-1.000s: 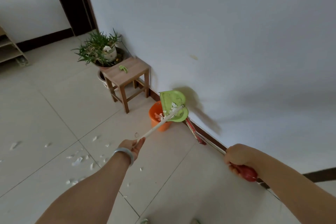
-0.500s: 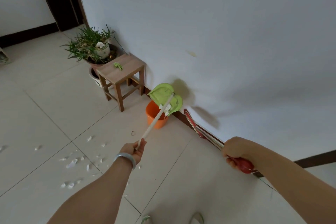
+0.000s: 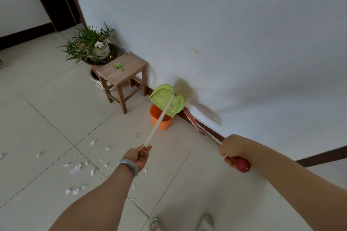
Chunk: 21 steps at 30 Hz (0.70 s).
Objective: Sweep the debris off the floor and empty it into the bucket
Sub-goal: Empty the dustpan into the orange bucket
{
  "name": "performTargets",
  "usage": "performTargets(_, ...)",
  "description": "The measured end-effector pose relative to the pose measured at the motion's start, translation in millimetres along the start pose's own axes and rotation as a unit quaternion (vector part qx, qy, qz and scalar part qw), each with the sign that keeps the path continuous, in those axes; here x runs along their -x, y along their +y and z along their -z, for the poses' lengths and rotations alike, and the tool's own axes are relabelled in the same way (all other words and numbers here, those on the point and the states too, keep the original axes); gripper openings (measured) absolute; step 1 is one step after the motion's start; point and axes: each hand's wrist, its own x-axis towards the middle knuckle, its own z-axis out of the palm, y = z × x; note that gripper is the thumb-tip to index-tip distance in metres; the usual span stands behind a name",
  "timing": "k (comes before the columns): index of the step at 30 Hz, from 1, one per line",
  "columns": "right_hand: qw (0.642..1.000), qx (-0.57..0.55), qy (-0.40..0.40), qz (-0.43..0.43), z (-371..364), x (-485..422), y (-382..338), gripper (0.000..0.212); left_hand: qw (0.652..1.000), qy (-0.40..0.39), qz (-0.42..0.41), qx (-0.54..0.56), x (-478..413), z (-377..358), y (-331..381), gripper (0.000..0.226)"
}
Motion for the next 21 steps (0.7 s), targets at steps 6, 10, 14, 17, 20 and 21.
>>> performTargets(6, 1.0, 0.002, -0.012, 0.003, -0.9, -3.9, 1.4, 0.011, 1.0, -0.015, -0.002, -0.008, 0.1, -4.0, 0.4, 0.021)
performTargets(10, 1.0, -0.021, -0.008, -0.007, -0.9, -3.6, 5.3, 0.013, 1.0, -0.016, -0.006, 0.01, -2.9, -7.8, 7.9, 0.024)
performTargets(14, 1.0, -0.026, -0.005, -0.003, -2.4, -7.1, 3.2, 0.012, 1.0, -0.017, 0.0, 0.008, -3.1, -7.1, 4.5, 0.023)
performTargets(17, 1.0, -0.011, -0.009, 0.01, -3.1, -11.5, 1.4, 0.011, 1.0, -0.014, 0.009, 0.003, -1.6, -4.9, -0.4, 0.023)
performTargets(20, 1.0, -0.003, -0.011, 0.014, -3.1, -15.3, -0.3, 0.01, 1.0, -0.014, 0.007, 0.005, 0.6, -4.3, 1.8, 0.023)
performTargets(21, 1.0, 0.004, -0.012, 0.012, -3.3, -16.1, -0.6, 0.01, 1.0, -0.015, 0.005, 0.009, 1.3, -4.3, 4.6, 0.023)
